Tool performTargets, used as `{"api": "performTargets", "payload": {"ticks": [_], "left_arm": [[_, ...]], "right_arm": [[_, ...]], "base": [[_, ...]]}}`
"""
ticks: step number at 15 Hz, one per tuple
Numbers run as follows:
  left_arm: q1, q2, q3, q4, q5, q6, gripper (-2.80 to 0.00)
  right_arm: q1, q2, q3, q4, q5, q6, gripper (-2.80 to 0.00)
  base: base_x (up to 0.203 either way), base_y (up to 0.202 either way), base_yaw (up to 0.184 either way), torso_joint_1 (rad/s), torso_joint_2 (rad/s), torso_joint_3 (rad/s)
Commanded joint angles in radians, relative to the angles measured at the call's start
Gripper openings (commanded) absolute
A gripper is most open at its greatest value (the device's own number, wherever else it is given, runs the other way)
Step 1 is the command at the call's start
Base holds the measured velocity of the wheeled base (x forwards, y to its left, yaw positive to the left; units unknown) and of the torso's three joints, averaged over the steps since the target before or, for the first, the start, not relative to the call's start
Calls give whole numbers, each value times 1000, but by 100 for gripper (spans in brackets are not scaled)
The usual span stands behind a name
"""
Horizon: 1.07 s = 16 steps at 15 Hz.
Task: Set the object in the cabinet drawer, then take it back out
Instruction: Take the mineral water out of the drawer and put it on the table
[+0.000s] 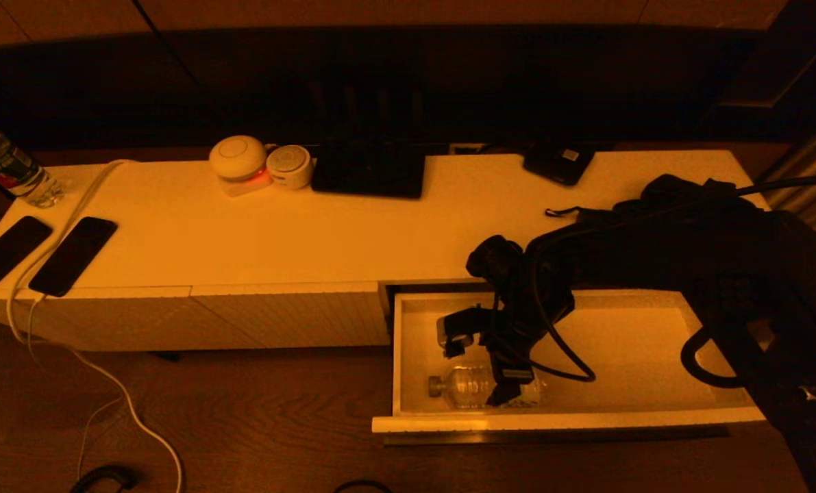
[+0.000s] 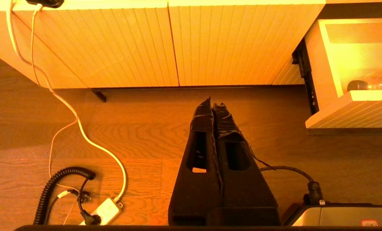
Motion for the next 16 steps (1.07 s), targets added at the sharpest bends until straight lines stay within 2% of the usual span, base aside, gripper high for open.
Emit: {"api": "performTargets", "payload": {"ticks": [1, 16], "left_arm": [[0, 0, 0, 0, 0, -1, -280], [0, 0, 0, 0, 0, -1, -280]], "right_arm": [[2, 7, 0, 9, -1, -8, 0], [4, 22, 1, 19, -3, -4, 0]], "base": [[0, 0, 0, 0, 0, 0], [0, 0, 0, 0, 0, 0]]}}
